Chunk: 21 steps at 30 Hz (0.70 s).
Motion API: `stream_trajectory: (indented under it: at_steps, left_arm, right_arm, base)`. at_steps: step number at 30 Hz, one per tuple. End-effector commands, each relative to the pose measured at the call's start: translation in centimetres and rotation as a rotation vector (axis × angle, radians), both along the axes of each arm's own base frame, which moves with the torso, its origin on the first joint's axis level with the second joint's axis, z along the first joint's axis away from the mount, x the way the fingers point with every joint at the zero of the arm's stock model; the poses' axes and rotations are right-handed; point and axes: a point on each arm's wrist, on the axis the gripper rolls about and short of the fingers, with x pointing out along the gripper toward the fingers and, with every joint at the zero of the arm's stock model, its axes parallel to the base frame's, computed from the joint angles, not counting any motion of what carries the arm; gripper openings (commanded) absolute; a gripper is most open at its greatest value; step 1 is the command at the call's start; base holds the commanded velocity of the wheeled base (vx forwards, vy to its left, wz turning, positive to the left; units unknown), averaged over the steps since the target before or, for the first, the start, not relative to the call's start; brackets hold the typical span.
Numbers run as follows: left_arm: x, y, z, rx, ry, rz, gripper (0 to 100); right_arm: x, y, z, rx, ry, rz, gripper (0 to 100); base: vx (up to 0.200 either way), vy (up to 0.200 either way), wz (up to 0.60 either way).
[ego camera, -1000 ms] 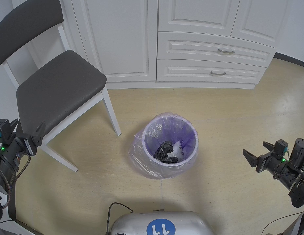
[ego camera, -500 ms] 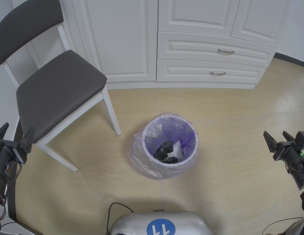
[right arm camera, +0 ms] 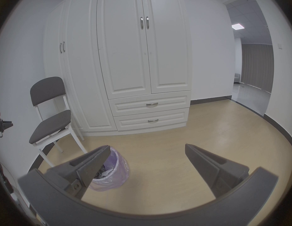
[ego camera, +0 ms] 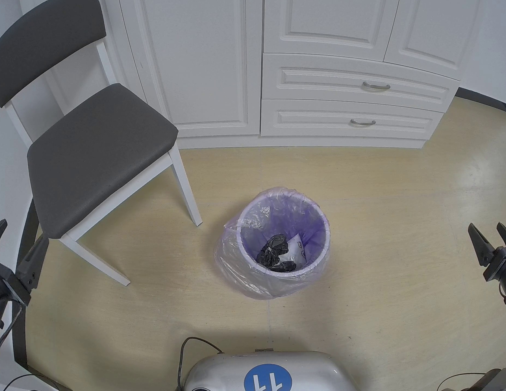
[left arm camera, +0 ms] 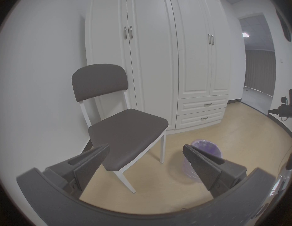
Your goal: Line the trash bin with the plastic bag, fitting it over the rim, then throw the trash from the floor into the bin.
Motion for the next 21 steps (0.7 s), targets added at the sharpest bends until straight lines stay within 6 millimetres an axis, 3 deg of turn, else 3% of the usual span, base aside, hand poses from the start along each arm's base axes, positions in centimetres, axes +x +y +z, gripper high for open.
stream_trajectory:
  at_steps: [1, 14, 21]
  left_arm:
    - [-3.0, 0.4, 2.8, -0.019, -0.155, -0.023, 100]
    - [-7.7, 0.9, 6.4, -0.028, -0.331, -0.056, 100]
    - [-9.1, 1.1, 8.9, -0.033, -0.409, -0.058, 100]
  right_arm:
    - [-3.1, -0.3, 3.1, 0.015, -0.176, -0.003, 100]
    - [-11.2, -1.0, 9.1, 0.021, -0.274, 0.012, 100]
    - [-13.1, -1.1, 12.4, 0.031, -0.367, 0.0, 100]
  base:
    - [0.0, 0.0, 0.0]
    - [0.0, 0.0, 0.0]
    - [0.0, 0.0, 0.0]
